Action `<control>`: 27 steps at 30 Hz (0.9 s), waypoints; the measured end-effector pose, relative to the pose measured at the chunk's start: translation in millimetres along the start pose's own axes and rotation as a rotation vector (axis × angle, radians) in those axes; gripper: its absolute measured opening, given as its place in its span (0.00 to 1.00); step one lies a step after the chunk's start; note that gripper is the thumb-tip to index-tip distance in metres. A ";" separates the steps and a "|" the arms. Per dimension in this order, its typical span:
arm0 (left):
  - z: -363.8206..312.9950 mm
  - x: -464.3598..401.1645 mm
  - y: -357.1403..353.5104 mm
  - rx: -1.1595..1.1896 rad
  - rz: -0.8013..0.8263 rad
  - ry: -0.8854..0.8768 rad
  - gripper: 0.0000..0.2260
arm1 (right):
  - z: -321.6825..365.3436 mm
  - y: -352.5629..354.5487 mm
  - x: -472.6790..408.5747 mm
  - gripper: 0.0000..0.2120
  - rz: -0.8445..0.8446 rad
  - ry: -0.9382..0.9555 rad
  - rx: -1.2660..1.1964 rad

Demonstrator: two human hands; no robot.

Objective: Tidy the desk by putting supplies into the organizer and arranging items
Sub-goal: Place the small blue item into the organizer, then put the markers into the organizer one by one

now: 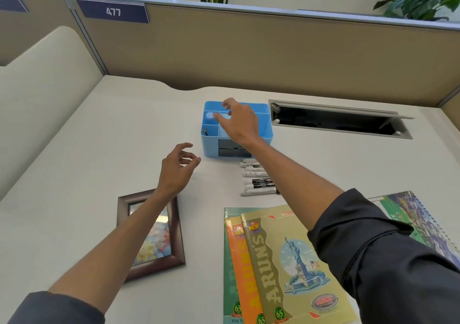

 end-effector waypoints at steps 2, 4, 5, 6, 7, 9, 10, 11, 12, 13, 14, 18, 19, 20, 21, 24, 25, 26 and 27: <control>-0.7 2.1 -0.4 -0.003 0.000 -0.002 0.17 | -1.9 3.1 3.4 0.20 -0.021 0.008 0.008; -0.9 3.8 -0.7 -0.006 0.000 -0.002 0.17 | -6.1 5.2 7.5 0.16 -0.024 0.014 0.021; -1.0 4.4 -0.9 -0.009 0.001 -0.002 0.17 | -8.5 5.6 9.8 0.15 -0.020 0.015 0.025; -1.7 5.5 -1.5 -0.013 0.003 -0.003 0.17 | -10.5 6.4 13.0 0.15 -0.013 0.016 0.028; -2.3 6.7 -2.5 -0.013 0.007 -0.005 0.16 | -12.3 7.1 16.4 0.14 -0.010 0.017 0.028; -4.4 9.3 -5.9 -0.010 0.019 -0.009 0.16 | -16.1 9.0 22.7 0.14 -0.008 0.018 0.021; -5.9 10.9 -7.9 -0.012 0.024 -0.012 0.15 | -17.4 10.5 26.2 0.13 -0.008 0.019 0.017; -7.7 12.4 -10.1 -0.015 0.028 -0.014 0.15 | -18.6 12.4 29.5 0.13 -0.009 0.022 0.015; -9.8 14.2 -12.4 -0.017 0.033 -0.019 0.14 | -19.9 14.6 33.1 0.13 -0.008 0.025 0.011; -12.0 16.0 -14.6 -0.018 0.037 -0.025 0.13 | -21.6 17.1 36.8 0.13 -0.006 0.028 0.008; -14.4 18.3 -16.9 -0.018 0.042 -0.033 0.11 | -23.7 19.4 40.9 0.13 -0.002 0.033 0.008; -24.6 29.5 -28.9 -0.045 0.068 -0.075 0.08 | -38.5 25.0 60.4 0.12 0.035 0.052 0.019; -27.1 33.0 -33.6 -0.067 0.079 -0.091 0.08 | -44.1 26.0 66.0 0.11 0.045 0.049 0.023; -28.9 36.9 -38.9 -0.092 0.093 -0.107 0.07 | -50.3 27.0 71.6 0.11 0.053 0.041 0.028; -30.0 40.8 -44.5 -0.116 0.107 -0.120 0.07 | -56.7 28.1 77.4 0.10 0.061 0.032 0.032; -31.5 51.5 -61.8 -0.157 0.148 -0.148 0.06 | -75.5 30.7 94.4 0.09 0.089 -0.003 0.037; -32.0 54.5 -67.5 -0.164 0.164 -0.159 0.06 | -80.8 31.3 99.5 0.09 0.101 -0.013 0.039; -33.1 57.7 -74.1 -0.176 0.184 -0.172 0.06 | -86.2 32.2 104.6 0.09 0.113 -0.020 0.044; -34.6 60.9 -80.8 -0.192 0.204 -0.184 0.06 | -91.7 32.4 109.1 0.08 0.125 -0.025 0.049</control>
Point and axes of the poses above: each hand's wrist, its own x-axis away from the middle knuckle, its own y-axis out of the back of the hand, z = x × y, the point moved 8 cm from there along -x, towards the middle knuckle, and after that the axes turned 8 degrees about x, right-handed, at the moved point
